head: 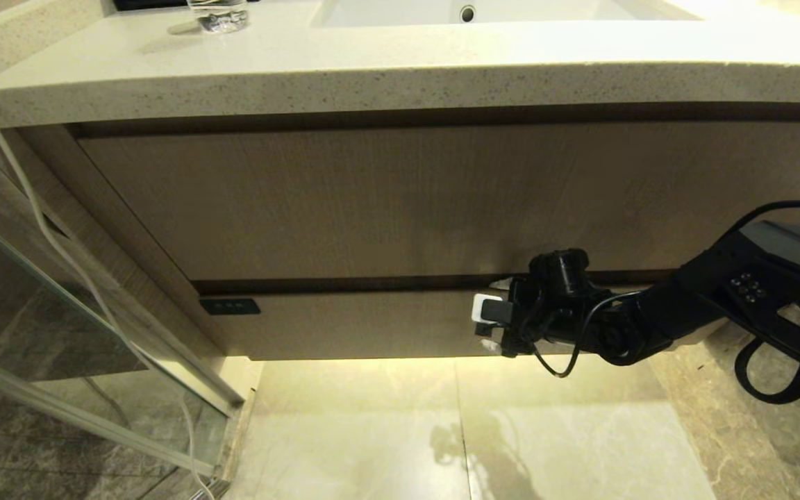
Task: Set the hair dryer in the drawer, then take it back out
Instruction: Pull open the drawer
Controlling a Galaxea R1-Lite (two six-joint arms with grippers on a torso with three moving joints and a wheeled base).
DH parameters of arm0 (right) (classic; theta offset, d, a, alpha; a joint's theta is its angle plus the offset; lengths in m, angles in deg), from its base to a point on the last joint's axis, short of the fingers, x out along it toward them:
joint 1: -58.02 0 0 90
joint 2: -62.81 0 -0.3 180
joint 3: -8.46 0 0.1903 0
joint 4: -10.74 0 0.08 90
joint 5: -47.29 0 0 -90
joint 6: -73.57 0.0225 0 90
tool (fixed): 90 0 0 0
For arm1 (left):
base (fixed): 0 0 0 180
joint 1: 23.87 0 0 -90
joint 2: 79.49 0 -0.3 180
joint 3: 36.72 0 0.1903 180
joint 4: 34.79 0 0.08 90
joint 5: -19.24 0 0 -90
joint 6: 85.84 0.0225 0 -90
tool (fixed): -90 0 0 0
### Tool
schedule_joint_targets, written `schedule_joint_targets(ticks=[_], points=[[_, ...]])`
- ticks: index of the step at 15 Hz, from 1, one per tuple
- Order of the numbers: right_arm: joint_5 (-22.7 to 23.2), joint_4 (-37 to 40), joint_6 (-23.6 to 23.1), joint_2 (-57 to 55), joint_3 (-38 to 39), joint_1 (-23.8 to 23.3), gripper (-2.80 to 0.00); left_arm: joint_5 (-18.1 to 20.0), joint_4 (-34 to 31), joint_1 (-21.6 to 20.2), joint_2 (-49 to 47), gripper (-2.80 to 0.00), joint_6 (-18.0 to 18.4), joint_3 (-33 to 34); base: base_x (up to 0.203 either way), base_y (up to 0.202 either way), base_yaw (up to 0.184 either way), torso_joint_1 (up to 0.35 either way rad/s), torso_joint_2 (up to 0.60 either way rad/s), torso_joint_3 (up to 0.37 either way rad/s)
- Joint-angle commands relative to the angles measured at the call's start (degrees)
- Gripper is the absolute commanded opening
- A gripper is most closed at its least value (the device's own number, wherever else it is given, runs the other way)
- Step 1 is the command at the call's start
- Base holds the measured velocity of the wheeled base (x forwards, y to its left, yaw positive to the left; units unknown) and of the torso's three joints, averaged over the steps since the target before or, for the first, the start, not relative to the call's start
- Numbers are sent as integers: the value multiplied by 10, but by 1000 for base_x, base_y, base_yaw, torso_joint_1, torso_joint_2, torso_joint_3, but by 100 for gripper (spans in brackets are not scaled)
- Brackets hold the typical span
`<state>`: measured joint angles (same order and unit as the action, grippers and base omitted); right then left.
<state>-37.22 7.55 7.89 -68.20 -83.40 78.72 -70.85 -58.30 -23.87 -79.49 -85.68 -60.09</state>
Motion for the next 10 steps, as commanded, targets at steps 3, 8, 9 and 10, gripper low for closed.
schedule_joint_targets(ticks=[3,8,9,10], points=[[0,62,-5,17,2,-4,0,0,0,0,0,-280,0,0,0,0,0,0,0,0],[0,154,-6,98,31,-4,0,0,1,0,0,-280,0,0,0,0,0,0,0,0],[0,168,-6,126,44,-4,0,0,0,0,0,-280,0,0,0,0,0,0,0,0],[0,186,-8,163,67,-4,0,0,0,0,0,-280,0,0,0,0,0,0,0,0]])
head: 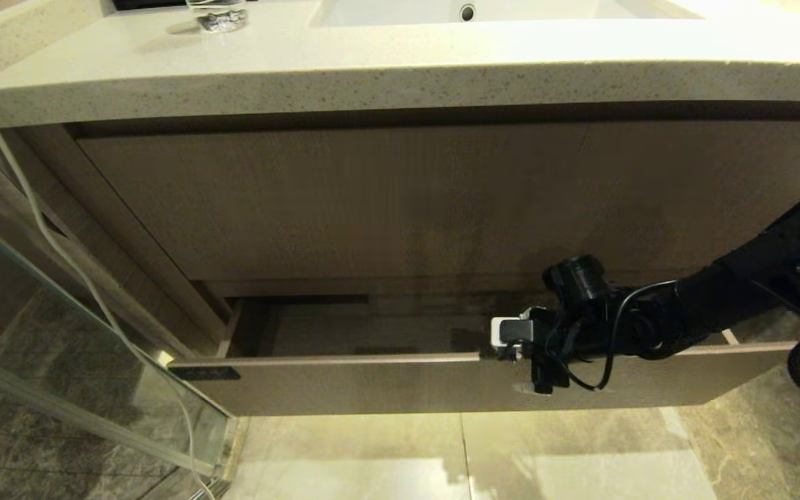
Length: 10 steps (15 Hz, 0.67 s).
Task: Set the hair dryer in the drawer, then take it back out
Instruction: Pull open the drawer
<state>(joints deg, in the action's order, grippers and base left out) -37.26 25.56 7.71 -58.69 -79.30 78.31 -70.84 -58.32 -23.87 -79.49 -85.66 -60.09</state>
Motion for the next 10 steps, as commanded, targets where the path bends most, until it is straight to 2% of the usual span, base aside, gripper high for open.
schedule_joint_targets(ticks=[1,3,7,10], points=[[1,19,-10,103,50,0,0,0,0,0,0,-280,0,0,0,0,0,0,0,0],[-1,58,-24,191,88,0,0,0,0,0,0,-280,0,0,0,0,0,0,0,0],[-2,170,-55,449,175,-3,0,0,1,0,0,-280,0,0,0,0,0,0,0,0],[-16,183,-65,600,261,-35,0,0,1,0,0,-280,0,0,0,0,0,0,0,0]])
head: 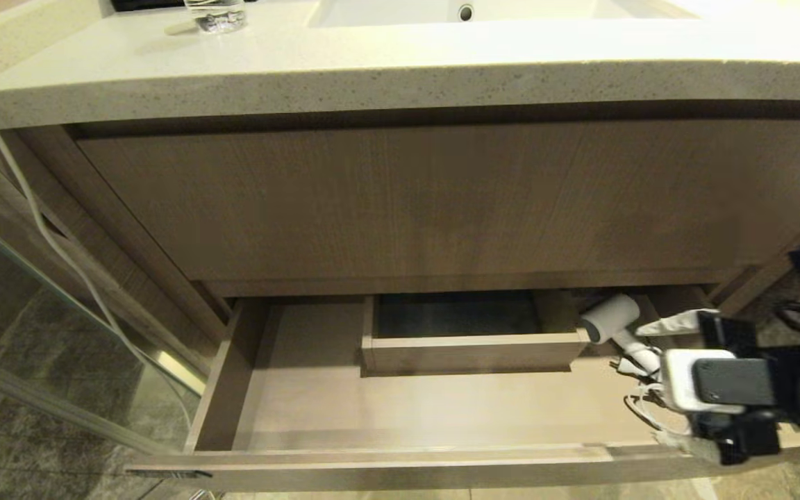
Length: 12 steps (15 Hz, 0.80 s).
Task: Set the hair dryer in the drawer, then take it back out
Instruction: Pull open the drawer
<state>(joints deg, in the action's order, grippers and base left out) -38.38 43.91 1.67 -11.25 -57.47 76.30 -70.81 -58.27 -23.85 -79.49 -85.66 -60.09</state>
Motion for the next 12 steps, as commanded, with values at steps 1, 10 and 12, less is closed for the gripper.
schedule_joint_targets(ticks=[1,10,12], points=[[-23,-11,7,151,76,-27,0,0,-1,0,0,-280,0,0,0,0,0,0,0,0],[-51,-34,80,183,129,-97,-280,0,0,0,0,-280,0,0,0,0,0,0,0,0],[-52,-35,110,169,132,-126,-280,-1,-1,0,0,-280,0,0,0,0,0,0,0,0]])
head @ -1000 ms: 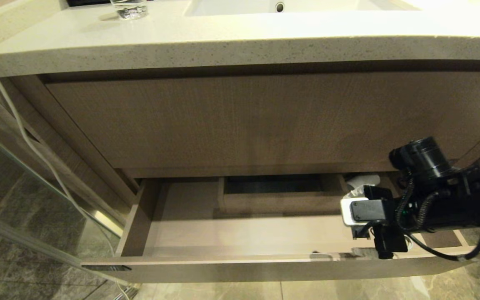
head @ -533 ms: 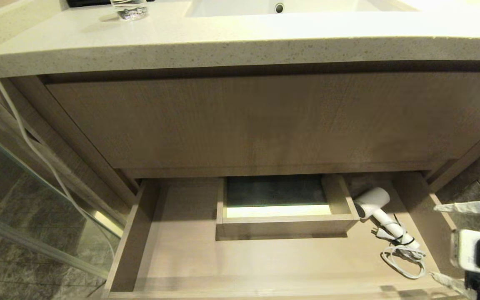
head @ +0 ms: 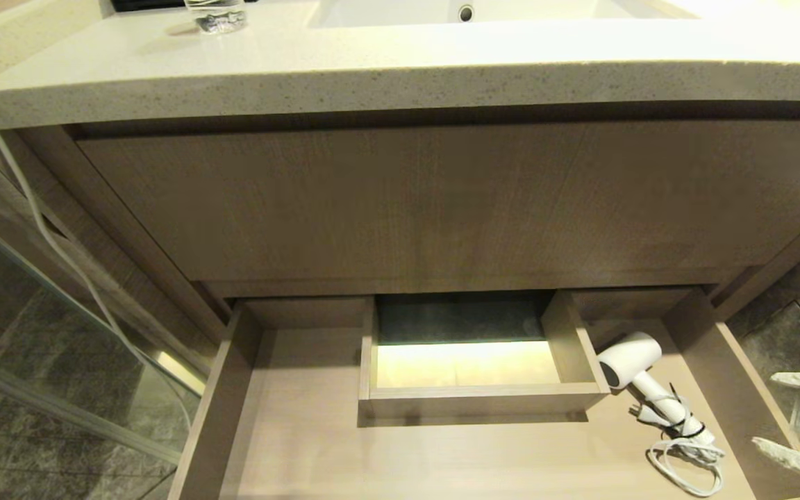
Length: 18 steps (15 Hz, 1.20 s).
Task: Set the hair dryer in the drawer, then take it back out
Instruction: Pull open the drawer, then take the hairdryer out
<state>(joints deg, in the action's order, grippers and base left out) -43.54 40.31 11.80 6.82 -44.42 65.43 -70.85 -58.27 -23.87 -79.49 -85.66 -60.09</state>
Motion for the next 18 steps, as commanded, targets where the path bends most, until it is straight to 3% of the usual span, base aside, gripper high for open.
schedule_joint_targets(ticks=[1,6,11,13,14,18], points=[[0,1,24,-34,0,-30,-280,-1,0,0,0,-280,0,0,0,0,0,0,0,0],[-10,0,64,-200,-59,-80,-280,-1,-1,0,0,-280,0,0,0,0,0,0,0,0],[-119,-1,207,-418,-191,-95,-280,0,0,0,0,-280,0,0,0,0,0,0,0,0],[-142,-11,230,-481,-224,-130,-280,-1,0,0,0,-280,0,0,0,0,0,0,0,0],[-147,-15,232,-506,-232,-153,0,0,-1,0,0,-280,0,0,0,0,0,0,0,0],[-167,-15,224,-597,-272,-195,0,0,-1,0,0,-280,0,0,0,0,0,0,0,0]])
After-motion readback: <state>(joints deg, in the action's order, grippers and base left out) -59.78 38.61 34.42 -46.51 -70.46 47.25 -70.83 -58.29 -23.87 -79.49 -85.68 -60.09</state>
